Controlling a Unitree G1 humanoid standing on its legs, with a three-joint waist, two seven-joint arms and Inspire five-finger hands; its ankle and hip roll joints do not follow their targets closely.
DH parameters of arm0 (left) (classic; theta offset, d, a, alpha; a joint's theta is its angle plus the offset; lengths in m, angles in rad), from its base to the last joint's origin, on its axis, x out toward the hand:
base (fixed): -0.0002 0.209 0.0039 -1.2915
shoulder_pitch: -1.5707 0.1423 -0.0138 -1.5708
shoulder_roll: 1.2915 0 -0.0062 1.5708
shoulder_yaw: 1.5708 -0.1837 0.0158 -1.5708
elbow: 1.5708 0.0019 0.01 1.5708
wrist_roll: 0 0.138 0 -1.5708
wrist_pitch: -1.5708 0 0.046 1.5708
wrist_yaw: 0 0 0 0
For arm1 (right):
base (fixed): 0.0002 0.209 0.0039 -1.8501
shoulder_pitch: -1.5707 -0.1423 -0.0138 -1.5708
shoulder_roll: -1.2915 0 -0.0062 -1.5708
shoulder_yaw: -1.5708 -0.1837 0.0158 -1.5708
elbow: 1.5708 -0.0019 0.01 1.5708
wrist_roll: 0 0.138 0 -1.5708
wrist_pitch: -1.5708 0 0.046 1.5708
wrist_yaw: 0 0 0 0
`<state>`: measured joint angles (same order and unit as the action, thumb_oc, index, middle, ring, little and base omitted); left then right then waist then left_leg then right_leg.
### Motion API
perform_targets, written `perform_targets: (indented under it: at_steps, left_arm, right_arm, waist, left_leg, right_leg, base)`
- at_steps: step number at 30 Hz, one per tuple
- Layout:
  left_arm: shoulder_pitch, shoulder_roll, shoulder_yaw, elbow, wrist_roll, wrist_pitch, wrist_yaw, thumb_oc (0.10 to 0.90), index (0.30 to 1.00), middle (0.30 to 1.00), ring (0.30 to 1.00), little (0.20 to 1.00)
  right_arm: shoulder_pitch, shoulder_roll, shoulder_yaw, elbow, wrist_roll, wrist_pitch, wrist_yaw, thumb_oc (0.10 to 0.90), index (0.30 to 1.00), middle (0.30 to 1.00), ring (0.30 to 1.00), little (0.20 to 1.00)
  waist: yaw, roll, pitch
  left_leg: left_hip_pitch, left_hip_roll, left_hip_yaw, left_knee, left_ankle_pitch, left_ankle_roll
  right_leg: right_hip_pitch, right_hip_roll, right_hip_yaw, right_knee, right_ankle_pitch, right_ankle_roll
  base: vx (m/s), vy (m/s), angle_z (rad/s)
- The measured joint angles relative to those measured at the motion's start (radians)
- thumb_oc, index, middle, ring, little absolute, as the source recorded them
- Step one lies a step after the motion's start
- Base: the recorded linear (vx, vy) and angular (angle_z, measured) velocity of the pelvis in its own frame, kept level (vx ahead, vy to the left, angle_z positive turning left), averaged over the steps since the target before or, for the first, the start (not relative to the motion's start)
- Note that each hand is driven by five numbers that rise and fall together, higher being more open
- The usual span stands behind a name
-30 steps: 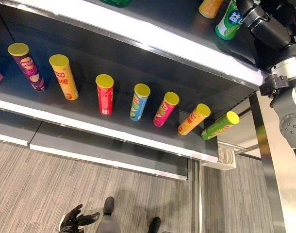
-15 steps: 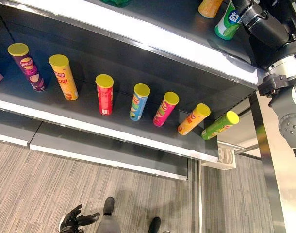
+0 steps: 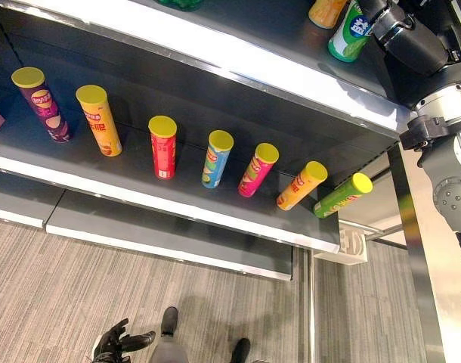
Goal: Put the goods on the table back onto the shelves and tidy them up.
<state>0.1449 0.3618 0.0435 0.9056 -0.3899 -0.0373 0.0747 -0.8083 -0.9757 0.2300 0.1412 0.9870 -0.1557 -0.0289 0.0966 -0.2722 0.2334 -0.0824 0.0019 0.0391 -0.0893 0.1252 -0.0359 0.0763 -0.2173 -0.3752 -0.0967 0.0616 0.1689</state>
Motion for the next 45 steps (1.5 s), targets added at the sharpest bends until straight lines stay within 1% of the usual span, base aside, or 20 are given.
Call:
perform_targets:
  at_steps: [8, 20, 28, 30, 35, 38, 45]
  left_arm:
    - [-0.001, 0.0, 0.0, 0.002, 0.0, 0.0, 0.001, 0.8, 0.9, 0.9, 0.9, 0.9]
    - [-0.005, 0.0, 0.0, 0.016, 0.001, 0.0, 0.003, 0.8, 0.9, 0.9, 0.9, 0.9]
    - [-0.005, -0.001, 0.0, 0.016, 0.001, 0.0, 0.003, 0.8, 0.9, 0.9, 0.9, 0.9]
    - [-0.004, -0.002, 0.0, 0.017, 0.001, 0.0, 0.003, 0.8, 0.9, 0.9, 0.9, 0.9]
    - [-0.005, -0.002, 0.001, 0.017, 0.001, 0.0, 0.003, 0.8, 0.9, 0.9, 0.9, 0.9]
    - [-0.005, -0.003, 0.002, 0.016, 0.001, 0.0, 0.003, 0.8, 0.9, 0.9, 0.9, 0.9]
    - [-0.005, -0.003, 0.002, 0.016, 0.002, 0.0, 0.003, 0.8, 0.9, 0.9, 0.9, 0.9]
  right_arm:
    - [0.002, 0.0, 0.0, -0.003, -0.021, 0.0, -0.014, 0.8, 0.9, 0.9, 0.9, 0.9]
    - [0.025, 0.0, -0.003, -0.066, -0.04, 0.0, -0.04, 0.8, 0.9, 0.9, 0.9, 0.9]
    - [0.04, 0.0, -0.006, -0.089, -0.042, -0.001, -0.039, 0.8, 0.9, 0.9, 0.9, 0.9]
    - [0.075, 0.0, -0.035, -0.125, -0.051, -0.003, -0.038, 0.8, 0.9, 0.9, 0.9, 0.9]
    - [0.084, 0.0, -0.037, -0.132, -0.067, -0.003, -0.036, 0.8, 0.9, 0.9, 0.9, 0.9]
    - [0.11, 0.0, -0.047, -0.169, -0.071, -0.003, -0.031, 0.8, 0.9, 0.9, 0.9, 0.9]
    - [0.124, 0.0, -0.052, -0.176, -0.083, -0.008, -0.023, 0.8, 0.9, 0.9, 0.9, 0.9]
  waist:
    - [-0.001, -0.001, 0.0]
    - [-0.003, -0.003, 0.001]
    - [-0.004, -0.003, 0.001]
    - [-0.004, -0.003, 0.002]
    - [-0.008, -0.003, 0.002]
    - [-0.013, -0.002, 0.002]
    - [-0.012, -0.002, 0.002]
  left_leg:
    - [0.001, 0.0, 0.001, 0.0, 0.0, 0.0]
    - [0.003, 0.0, 0.005, 0.0, 0.0, 0.0]
    - [0.005, 0.0, 0.007, 0.0, -0.001, 0.001]
    - [0.005, 0.0, 0.008, 0.0, -0.001, 0.001]
    - [0.006, 0.0, 0.009, 0.0, -0.001, 0.001]
    - [0.006, 0.0, 0.009, 0.0, -0.001, 0.001]
    - [0.006, 0.0, 0.009, 0.0, -0.001, 0.001]
  right_leg:
    - [0.0, 0.0, 0.001, 0.0, 0.0, 0.0]
    - [0.0, -0.001, 0.007, 0.0, 0.0, 0.0]
    - [0.0, -0.001, 0.017, 0.0, 0.0, -0.001]
    - [0.0, -0.001, 0.019, 0.0, 0.0, -0.001]
    - [0.0, -0.001, 0.02, 0.0, 0.0, -0.001]
    - [0.0, -0.001, 0.02, 0.0, 0.0, -0.001]
    - [0.0, -0.001, 0.02, 0.0, 0.0, -0.001]
  base:
    - [0.0, 0.0, 0.0]
    - [0.0, 0.0, 0.0]
    - [0.0, 0.0, 0.0]
    - [0.0, 0.0, 0.0]
    - [0.0, 0.0, 0.0]
    - [0.0, 0.0, 0.0]
    - [0.0, 0.0, 0.0]
